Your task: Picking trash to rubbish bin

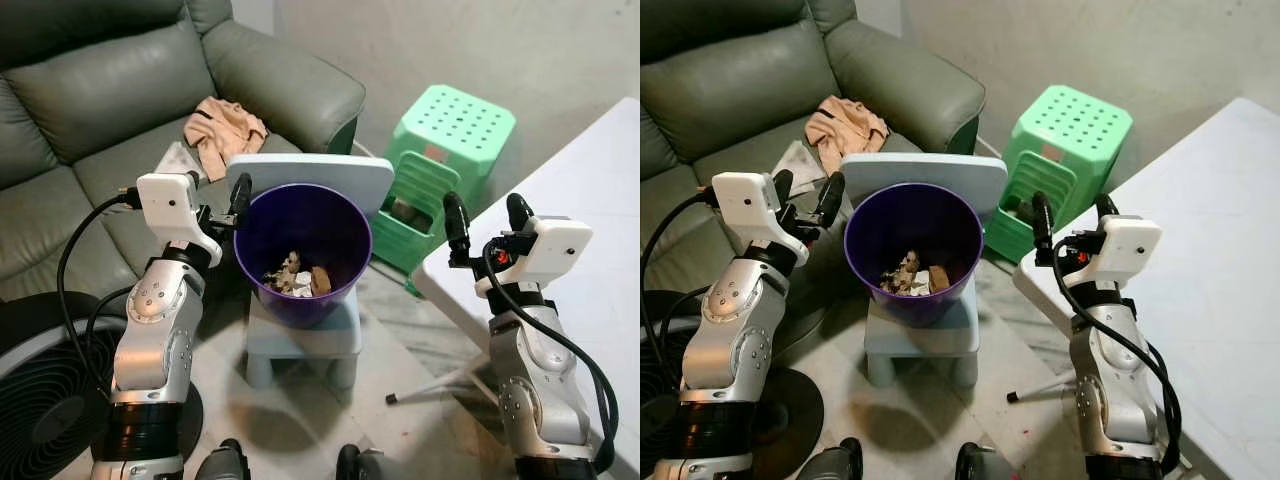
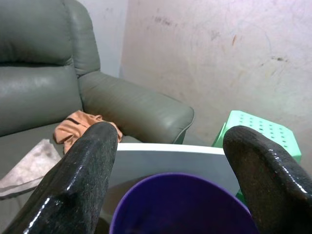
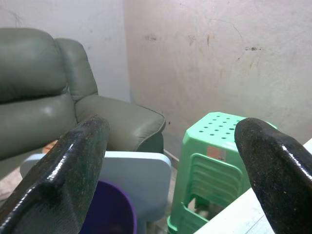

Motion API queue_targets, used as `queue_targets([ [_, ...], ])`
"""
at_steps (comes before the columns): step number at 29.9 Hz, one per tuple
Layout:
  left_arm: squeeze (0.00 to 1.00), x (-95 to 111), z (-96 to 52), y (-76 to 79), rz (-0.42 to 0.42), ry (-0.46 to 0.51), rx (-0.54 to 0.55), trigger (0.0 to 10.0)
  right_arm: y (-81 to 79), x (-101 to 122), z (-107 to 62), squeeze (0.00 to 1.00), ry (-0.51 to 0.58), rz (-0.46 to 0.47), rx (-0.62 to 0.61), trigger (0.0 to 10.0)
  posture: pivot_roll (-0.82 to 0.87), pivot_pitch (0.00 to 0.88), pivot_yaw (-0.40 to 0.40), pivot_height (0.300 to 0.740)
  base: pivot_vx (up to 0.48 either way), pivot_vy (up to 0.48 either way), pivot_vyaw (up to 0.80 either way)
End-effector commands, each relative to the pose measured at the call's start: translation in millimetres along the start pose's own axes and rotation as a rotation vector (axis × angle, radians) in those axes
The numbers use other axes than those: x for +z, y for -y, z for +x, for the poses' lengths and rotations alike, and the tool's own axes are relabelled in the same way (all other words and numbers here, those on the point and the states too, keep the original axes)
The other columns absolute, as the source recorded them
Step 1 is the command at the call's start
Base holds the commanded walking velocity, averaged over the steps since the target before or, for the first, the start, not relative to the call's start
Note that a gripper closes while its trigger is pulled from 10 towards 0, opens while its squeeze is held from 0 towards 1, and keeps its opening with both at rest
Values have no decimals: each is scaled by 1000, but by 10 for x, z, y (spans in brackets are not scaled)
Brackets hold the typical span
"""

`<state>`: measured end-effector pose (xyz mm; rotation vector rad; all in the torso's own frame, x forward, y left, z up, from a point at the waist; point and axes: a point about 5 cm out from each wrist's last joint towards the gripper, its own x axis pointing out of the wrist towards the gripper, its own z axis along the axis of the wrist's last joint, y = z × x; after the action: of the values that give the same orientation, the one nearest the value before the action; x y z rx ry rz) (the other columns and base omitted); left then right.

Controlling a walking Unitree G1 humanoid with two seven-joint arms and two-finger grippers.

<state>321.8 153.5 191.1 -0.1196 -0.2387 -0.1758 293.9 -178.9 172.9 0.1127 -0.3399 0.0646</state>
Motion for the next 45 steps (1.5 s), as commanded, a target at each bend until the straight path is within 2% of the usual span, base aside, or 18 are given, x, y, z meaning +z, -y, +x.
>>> queue_targets([
  [1, 0, -110, -5, 49, 14, -35, -19, 10000, 44, -61, -3, 0, -25, -19, -24, 10000, 12, 99, -70, 740, 0, 0, 0],
  [15, 0, -75, 108, -18, -11, -19, 29, 10000, 80, -129, 70, 0, -44, -49, -47, 10000, 6, 53, -57, 740, 0, 0, 0],
  [22, 0, -103, 102, -32, 25, -23, 24, 10000, 79, -208, 89, 0, -92, -61, -61, 10000, 8, 47, -47, 740, 0, 0, 0],
  [33, 0, -107, 129, -89, 39, -24, 45, 10000, 69, -265, 109, 0, -129, -79, -62, 10000, 5, 62, -49, 740, 0, 0, -773],
  [35, 0, -160, 102, -58, 42, -46, 38, 10000, 35, -298, 74, 0, -143, -98, -53, 10000, 2, 73, -49, 740, 0, 0, -775],
  [45, 0, -176, 91, -24, 55, -58, 20, 10000, -26, -324, 22, 0, -158, -101, -36, 10000, -4, 92, -51, 740, 0, 0, -779],
])
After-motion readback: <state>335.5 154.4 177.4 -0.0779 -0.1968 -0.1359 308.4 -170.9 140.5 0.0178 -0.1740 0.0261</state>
